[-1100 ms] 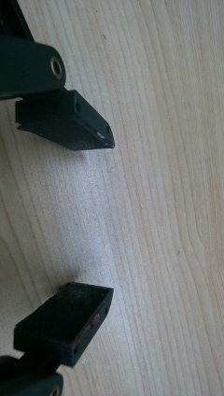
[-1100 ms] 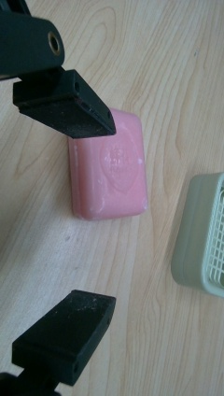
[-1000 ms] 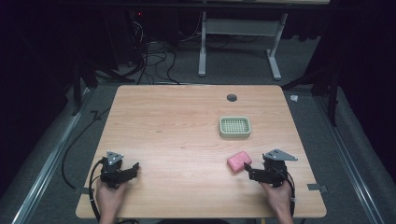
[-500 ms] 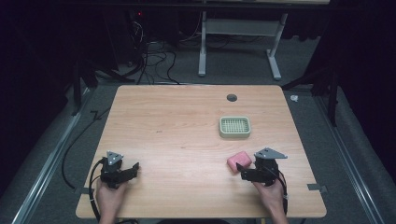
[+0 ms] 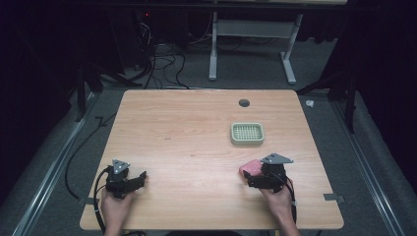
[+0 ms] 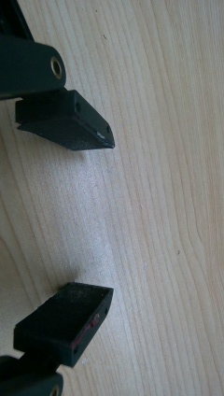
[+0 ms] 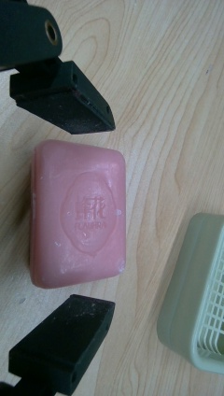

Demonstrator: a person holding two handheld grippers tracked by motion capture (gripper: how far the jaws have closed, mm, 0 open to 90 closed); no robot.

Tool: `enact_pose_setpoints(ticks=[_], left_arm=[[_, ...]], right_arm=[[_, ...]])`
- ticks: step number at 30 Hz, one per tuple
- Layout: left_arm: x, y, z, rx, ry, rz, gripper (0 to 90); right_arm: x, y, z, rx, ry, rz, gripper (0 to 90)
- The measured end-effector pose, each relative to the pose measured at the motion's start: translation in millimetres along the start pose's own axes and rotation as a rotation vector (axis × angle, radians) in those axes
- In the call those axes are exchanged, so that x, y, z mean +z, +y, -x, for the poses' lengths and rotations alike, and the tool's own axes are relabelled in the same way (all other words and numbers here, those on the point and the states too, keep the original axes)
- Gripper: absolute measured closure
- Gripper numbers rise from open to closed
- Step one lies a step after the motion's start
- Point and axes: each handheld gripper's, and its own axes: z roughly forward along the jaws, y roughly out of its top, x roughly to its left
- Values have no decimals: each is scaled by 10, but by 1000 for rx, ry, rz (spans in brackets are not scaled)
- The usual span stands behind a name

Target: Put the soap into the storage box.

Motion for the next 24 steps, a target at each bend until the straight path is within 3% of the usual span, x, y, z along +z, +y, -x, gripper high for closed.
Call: enact_pose_setpoints(ticks=[24], left_arm=[[0,0,0,-1,0,0,239]], right_arm=[[181,-28,-7,5,-7,-58,122]])
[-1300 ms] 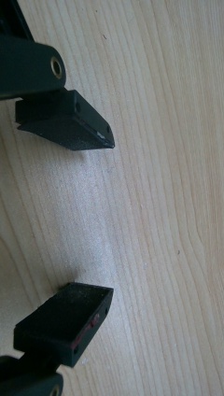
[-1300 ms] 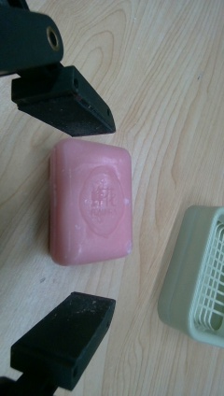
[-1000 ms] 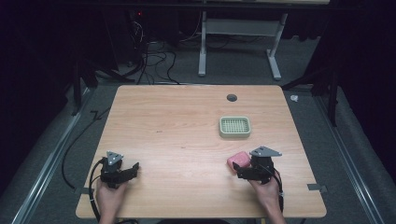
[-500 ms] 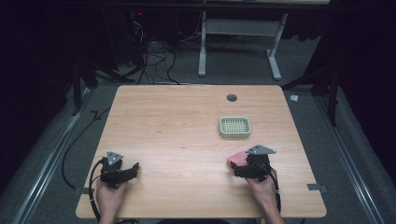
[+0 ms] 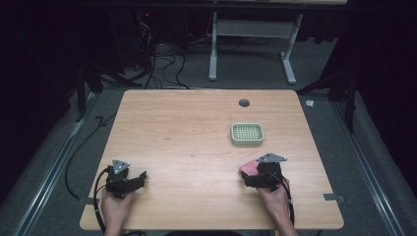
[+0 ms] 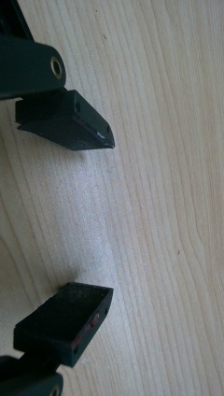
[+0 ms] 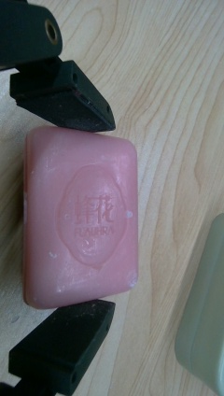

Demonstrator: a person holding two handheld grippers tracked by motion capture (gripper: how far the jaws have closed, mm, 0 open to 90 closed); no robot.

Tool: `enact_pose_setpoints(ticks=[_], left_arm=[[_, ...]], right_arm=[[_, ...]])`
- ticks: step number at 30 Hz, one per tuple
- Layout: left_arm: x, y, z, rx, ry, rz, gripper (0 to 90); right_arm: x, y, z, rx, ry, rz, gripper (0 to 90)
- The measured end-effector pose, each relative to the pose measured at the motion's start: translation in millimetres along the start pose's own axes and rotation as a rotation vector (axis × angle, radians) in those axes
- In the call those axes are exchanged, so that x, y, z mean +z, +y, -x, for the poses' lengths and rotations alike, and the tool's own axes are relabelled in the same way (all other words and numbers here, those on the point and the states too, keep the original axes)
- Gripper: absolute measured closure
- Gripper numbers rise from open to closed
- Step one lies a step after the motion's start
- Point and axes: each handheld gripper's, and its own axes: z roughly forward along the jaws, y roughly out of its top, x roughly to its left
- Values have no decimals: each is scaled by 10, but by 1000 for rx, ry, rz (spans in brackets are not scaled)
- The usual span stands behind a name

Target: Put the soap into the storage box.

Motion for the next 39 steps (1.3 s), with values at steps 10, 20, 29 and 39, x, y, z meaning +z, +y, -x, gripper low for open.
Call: enact_pose_setpoints(ticks=[10,20,29,39], left_arm=[[0,0,0,0,0,0,239],[0,0,-1,0,0,0,238],[0,0,-2,0,0,1,238],[0,0,-2,0,0,1,238]], right_arm=[[82,-27,-30,-19,-27,-35,124],[98,-39,-40,-20,-36,-38,130],[94,-56,-33,-34,-23,-26,133],[95,-50,-41,-26,-31,-28,135]])
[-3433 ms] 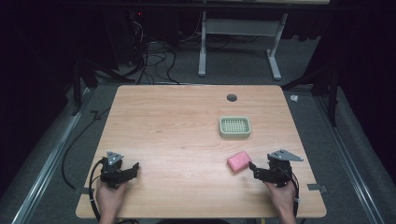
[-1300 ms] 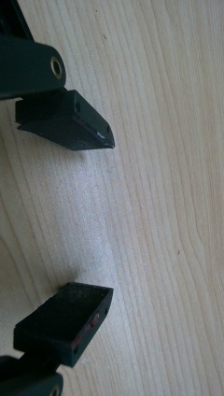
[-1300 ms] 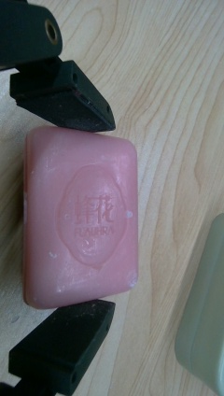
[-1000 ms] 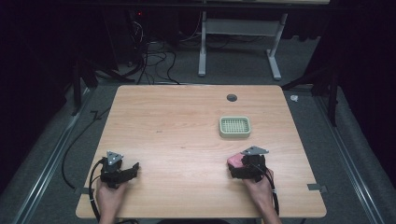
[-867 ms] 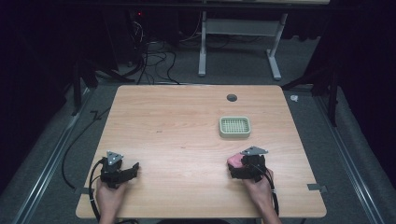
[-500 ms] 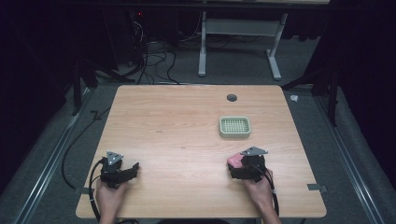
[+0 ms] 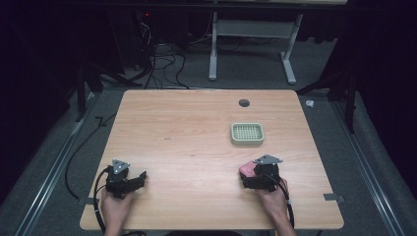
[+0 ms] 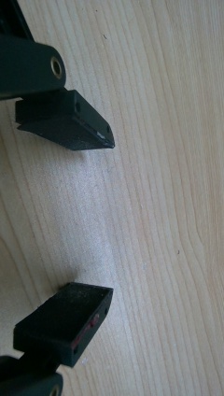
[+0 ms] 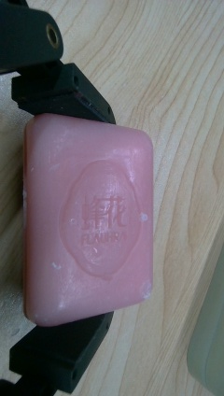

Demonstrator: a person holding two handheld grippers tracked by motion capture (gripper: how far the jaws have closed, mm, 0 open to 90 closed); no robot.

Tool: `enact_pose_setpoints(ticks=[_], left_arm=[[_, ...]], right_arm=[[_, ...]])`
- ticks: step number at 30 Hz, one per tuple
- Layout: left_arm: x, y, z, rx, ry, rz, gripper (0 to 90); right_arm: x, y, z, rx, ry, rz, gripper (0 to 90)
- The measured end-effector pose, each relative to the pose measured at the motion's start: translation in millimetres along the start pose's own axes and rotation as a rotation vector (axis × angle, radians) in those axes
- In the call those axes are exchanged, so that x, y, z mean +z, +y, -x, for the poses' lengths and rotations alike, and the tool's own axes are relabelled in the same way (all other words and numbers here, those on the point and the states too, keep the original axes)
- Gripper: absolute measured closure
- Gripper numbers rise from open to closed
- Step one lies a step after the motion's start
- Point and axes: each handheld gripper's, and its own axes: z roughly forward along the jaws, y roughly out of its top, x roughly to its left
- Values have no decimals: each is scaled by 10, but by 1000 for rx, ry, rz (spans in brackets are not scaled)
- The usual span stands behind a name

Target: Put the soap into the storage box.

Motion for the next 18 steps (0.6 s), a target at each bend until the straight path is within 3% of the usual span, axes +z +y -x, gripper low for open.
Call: enact_pose_setpoints(ticks=[18], left_arm=[[0,0,2,-1,0,0,238]], right_arm=[[-61,25,58,58,23,40,136]])
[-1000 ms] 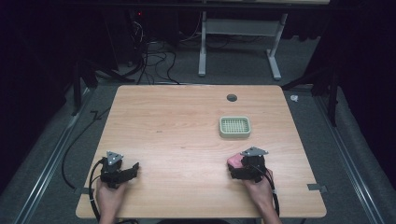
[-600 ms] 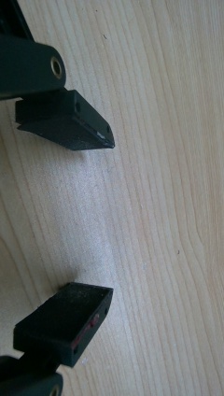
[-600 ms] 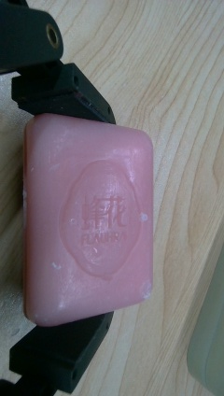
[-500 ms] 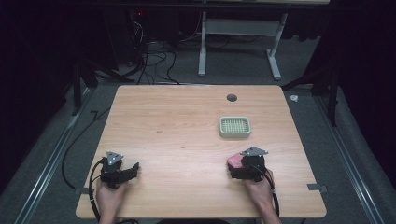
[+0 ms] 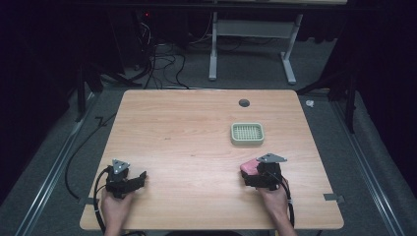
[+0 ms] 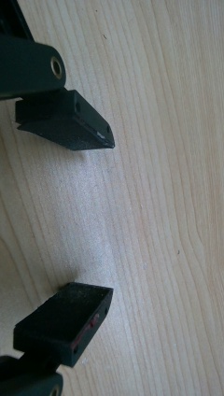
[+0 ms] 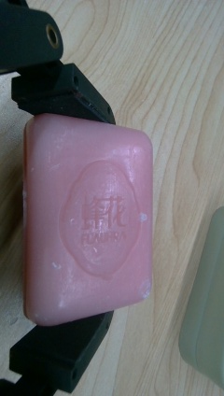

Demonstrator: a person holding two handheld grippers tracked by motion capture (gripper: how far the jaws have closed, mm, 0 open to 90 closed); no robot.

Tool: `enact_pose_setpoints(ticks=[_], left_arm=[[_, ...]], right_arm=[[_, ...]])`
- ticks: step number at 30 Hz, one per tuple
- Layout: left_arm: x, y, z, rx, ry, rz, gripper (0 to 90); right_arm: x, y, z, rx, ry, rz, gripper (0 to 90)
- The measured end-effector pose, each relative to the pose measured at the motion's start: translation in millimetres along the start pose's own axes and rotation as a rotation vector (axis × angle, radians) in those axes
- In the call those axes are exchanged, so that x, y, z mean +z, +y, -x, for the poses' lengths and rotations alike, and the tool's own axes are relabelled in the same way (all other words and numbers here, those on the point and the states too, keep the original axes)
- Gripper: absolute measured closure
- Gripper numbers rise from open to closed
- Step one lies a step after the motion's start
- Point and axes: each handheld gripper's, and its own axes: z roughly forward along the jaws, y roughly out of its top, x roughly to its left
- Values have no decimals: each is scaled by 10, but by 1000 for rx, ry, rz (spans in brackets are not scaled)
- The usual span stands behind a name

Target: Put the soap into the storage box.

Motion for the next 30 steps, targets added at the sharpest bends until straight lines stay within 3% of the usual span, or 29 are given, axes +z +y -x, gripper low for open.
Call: enact_pose_setpoints(ticks=[11,30], left_arm=[[0,0,-1,1,0,0,238],[0,1,-1,1,0,0,238]], right_arm=[[-130,93,49,14,6,45,136],[-223,288,76,12,10,55,136]])
